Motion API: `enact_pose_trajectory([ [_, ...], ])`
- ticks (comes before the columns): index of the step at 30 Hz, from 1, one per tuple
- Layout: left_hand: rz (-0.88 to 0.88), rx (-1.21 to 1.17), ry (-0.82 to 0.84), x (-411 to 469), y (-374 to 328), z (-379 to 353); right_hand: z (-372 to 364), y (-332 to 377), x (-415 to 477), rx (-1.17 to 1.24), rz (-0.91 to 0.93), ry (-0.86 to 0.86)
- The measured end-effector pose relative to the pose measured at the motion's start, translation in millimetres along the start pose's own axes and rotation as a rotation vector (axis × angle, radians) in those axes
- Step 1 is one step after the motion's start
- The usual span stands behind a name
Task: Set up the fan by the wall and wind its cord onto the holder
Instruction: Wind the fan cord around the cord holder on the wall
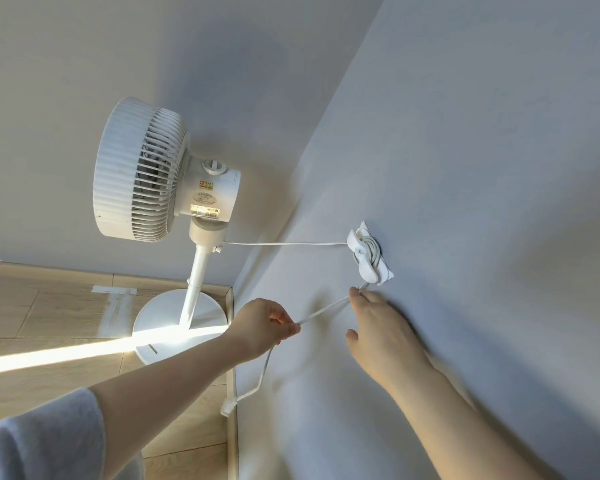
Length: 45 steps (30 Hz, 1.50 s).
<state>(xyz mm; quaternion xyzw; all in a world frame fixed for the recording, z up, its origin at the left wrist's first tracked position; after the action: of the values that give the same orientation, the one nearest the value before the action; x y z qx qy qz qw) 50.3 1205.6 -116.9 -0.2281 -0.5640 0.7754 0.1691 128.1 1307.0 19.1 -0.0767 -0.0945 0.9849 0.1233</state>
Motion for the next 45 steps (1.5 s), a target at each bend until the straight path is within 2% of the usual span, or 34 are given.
enact_pose_trajectory([
  [6, 0.018, 0.107, -0.189, 28, 0, 29, 32, 9, 5, 0.199, 0.051, -0.115],
  [12, -0.004, 0.083, -0.182, 61, -10, 41, 64, 11, 45, 0.284, 0.077, -0.211],
  [22, -0.149, 0.082, -0.279, 91, -43, 67, 38, 38, 132, -0.045, 0.147, 0.083],
  [31, -0.195, 0.024, -0.241, 95, -42, 73, 20, 41, 174, -0.136, 0.157, 0.331],
  [45, -0.102, -0.067, -0.132, 99, -15, 78, 53, 14, 192, -0.1, 0.113, 0.096],
])
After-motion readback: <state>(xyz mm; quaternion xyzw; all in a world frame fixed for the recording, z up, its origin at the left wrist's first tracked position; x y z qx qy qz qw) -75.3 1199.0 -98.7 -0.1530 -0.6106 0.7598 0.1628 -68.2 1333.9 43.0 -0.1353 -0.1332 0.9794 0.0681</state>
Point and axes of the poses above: each hand's wrist, its own x-axis towards the middle knuckle, its own z-axis out of the back of the hand, y = z × x, the point moved 9 cm from there along x, towards the middle knuckle, and after that the axes turned 1 degree about x, right-handed, at the moved point
